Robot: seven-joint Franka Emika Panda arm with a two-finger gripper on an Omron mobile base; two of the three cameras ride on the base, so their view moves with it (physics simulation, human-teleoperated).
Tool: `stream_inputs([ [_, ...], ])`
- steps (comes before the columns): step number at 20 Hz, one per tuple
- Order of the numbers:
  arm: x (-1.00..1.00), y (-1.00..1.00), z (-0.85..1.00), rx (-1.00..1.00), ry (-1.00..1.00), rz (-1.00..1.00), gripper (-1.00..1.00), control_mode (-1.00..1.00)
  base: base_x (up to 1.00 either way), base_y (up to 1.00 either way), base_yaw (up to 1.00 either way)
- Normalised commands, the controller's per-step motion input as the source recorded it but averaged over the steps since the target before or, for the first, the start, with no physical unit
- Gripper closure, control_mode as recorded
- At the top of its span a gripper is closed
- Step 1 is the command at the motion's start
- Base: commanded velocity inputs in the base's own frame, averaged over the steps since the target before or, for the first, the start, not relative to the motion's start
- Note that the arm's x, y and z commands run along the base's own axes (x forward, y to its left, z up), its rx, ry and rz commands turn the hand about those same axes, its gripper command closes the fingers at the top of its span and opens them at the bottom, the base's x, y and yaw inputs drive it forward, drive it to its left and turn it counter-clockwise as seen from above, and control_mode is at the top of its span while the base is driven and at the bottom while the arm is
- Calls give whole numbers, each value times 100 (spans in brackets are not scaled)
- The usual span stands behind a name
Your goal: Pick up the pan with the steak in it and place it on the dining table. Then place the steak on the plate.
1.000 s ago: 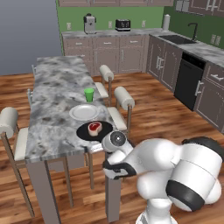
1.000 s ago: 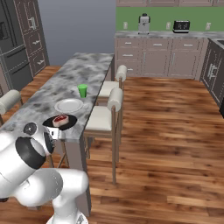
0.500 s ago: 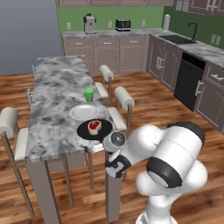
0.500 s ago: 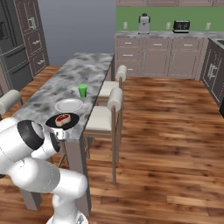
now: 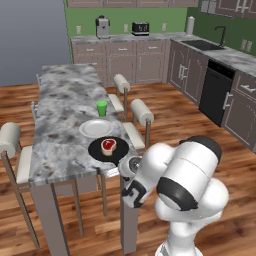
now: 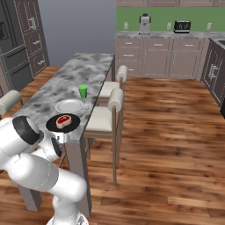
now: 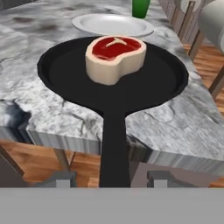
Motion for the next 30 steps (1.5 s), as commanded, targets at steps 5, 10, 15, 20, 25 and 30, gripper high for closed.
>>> stream_inputs([
  [5, 0, 0, 44, 2, 0, -1, -100, -100, 0, 0, 0],
  [10, 0, 3, 73, 3, 0, -3, -100, -100, 0, 0, 0],
  [15, 0, 1, 86, 3, 0, -1, -100, -100, 0, 0, 0],
  [20, -9, 0, 77, 0, 10, 0, -100, -100, 0, 0, 0],
  [25, -28, 0, 68, 0, 20, -1, -100, -100, 0, 0, 0],
  [30, -36, 0, 55, 0, 23, 0, -100, -100, 0, 0, 0],
])
